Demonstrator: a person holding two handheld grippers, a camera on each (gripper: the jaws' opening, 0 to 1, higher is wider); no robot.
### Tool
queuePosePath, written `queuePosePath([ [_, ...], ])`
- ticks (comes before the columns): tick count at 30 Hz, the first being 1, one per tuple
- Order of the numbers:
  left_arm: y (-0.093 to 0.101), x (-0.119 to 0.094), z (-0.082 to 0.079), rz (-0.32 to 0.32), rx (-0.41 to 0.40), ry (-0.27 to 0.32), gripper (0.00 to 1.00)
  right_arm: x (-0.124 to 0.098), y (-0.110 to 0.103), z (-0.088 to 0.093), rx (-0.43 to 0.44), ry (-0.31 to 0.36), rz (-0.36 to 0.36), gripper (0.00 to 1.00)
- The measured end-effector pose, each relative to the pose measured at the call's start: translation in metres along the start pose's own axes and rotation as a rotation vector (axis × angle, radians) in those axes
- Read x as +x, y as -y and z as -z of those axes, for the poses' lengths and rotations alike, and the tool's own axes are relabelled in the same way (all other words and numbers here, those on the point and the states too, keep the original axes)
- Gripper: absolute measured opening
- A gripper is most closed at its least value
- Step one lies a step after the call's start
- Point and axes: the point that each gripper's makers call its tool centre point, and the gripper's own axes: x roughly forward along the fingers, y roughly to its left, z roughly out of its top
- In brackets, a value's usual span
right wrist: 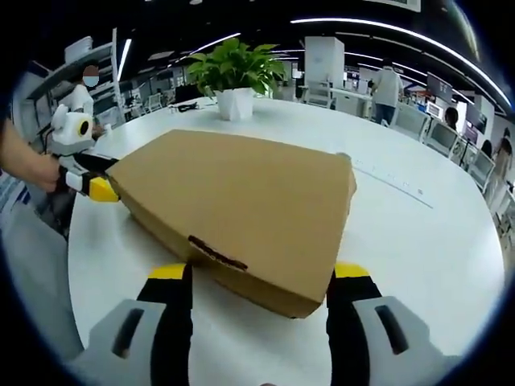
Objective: Operate the shoe box by opening the lid, removing the specified soft item, and placing it in the target area until the item is outside and the box remains undamaged.
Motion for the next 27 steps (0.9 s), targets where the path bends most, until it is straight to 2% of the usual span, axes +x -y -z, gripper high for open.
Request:
queuePosePath([
  [19,-0.003,-0.003,0.000,-0.008,0.025,-0.019,0.53,0.001,-0.009,-0.002,0.012,0.004,0.032,0.63],
  [27,-0.014,-0.015,0.006,-0.006,0.034,-0.025,0.53,0.001,-0.026,-0.002,0.021,0.006,0.045,0.63],
])
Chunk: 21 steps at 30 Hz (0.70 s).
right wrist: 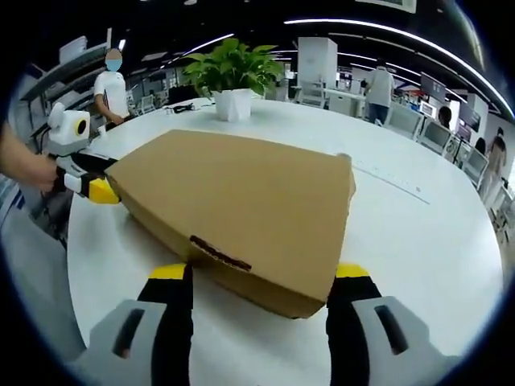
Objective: Operate the shoe box by opening the lid, removing the specified soft item, and placing it in the target area until the item is outside and the box remains undamaged.
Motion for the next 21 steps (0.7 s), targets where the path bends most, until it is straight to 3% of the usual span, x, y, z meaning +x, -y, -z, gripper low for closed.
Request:
queuePosePath([
  [7,-0.005,-0.011,0.004,0.007,0.025,-0.014,0.52,-0.001,-0.018,0.000,0.012,0.001,0.016,0.62],
  [21,-0.036,-0.045,0.016,0.020,0.055,-0.035,0.51,0.006,-0.063,-0.003,0.036,-0.001,0.043,0.60],
])
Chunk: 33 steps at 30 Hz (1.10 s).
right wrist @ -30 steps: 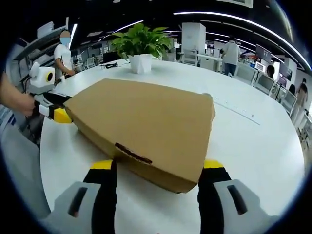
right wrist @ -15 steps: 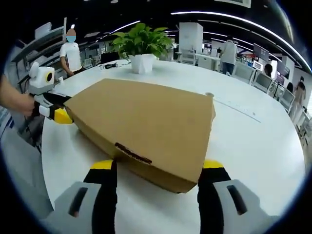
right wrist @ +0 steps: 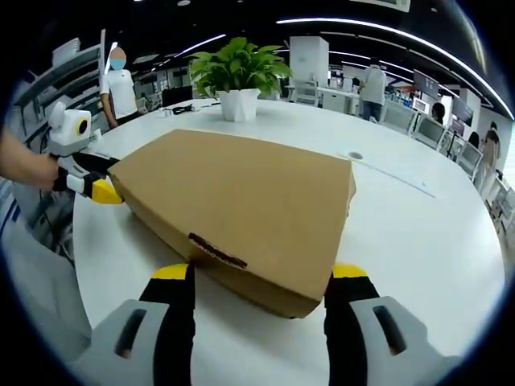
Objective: Operate the shoe box by opening the lid, removing the specified soft item, and placing it in the target area until the item is outside and the box remains undamaged.
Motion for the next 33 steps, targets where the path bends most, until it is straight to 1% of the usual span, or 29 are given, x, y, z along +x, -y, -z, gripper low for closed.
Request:
queuePosePath([
  [6,-0.011,-0.014,0.006,0.001,0.004,-0.004,0.50,0.003,-0.018,-0.004,0.006,0.003,0.007,0.60],
  [8,-0.019,-0.019,0.009,0.000,0.007,-0.008,0.50,0.005,-0.024,-0.006,0.008,0.002,0.009,0.60],
  [12,-0.024,-0.024,0.010,0.003,0.016,-0.012,0.50,0.007,-0.037,-0.009,0.012,0.005,0.014,0.60],
  [14,-0.031,-0.030,0.012,0.010,0.023,-0.014,0.50,0.009,-0.045,-0.010,0.017,0.006,0.021,0.60],
  [16,-0.032,-0.033,0.013,0.015,0.033,-0.018,0.50,0.011,-0.051,-0.011,0.023,0.007,0.028,0.60],
  [21,-0.052,-0.043,0.016,0.028,0.051,-0.027,0.50,0.015,-0.066,-0.014,0.037,0.011,0.045,0.60],
  [24,-0.053,-0.046,0.017,0.032,0.059,-0.029,0.50,0.018,-0.074,-0.016,0.046,0.013,0.053,0.60],
  [25,-0.058,-0.048,0.018,0.032,0.065,-0.031,0.50,0.019,-0.078,-0.017,0.048,0.013,0.055,0.60],
  [28,-0.066,-0.053,0.019,0.030,0.072,-0.034,0.50,0.022,-0.085,-0.019,0.054,0.016,0.059,0.59],
  [29,-0.075,-0.056,0.020,0.026,0.077,-0.034,0.50,0.024,-0.088,-0.020,0.054,0.018,0.059,0.59],
  [30,-0.078,-0.057,0.021,0.024,0.079,-0.034,0.50,0.025,-0.090,-0.021,0.054,0.019,0.059,0.59],
  [33,-0.084,-0.060,0.022,0.016,0.079,-0.032,0.49,0.031,-0.097,-0.026,0.054,0.020,0.055,0.59],
])
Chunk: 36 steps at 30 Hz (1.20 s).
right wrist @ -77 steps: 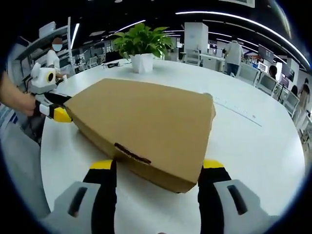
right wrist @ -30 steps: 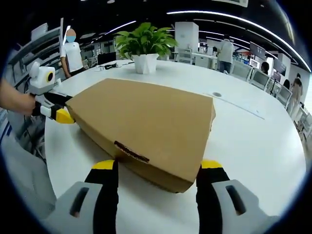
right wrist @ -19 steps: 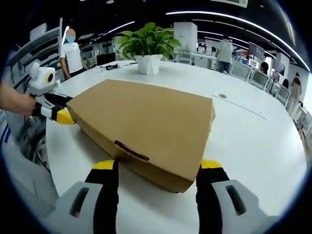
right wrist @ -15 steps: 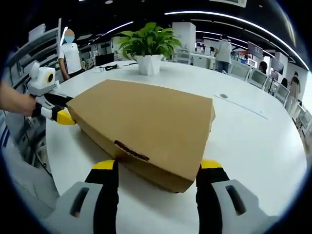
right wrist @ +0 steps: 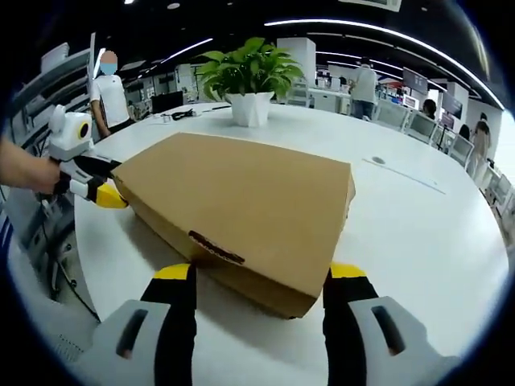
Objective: Operate the shoe box by opening the lid, removing the specified soft item, and placing it in the target area until the item is outside and the box remains undamaged.
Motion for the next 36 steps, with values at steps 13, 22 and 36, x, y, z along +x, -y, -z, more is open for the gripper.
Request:
queuePosePath([
  [13,-0.024,-0.016,0.008,-0.024,0.012,0.003,0.48,0.012,-0.025,-0.007,0.000,0.014,-0.007,0.56],
  [22,-0.027,-0.018,0.009,-0.040,-0.007,0.018,0.48,0.015,-0.025,-0.009,-0.011,0.023,-0.002,0.57],
  [36,-0.028,-0.019,0.011,-0.053,-0.028,0.029,0.47,0.014,-0.019,-0.001,-0.057,0.046,0.046,0.49],
])
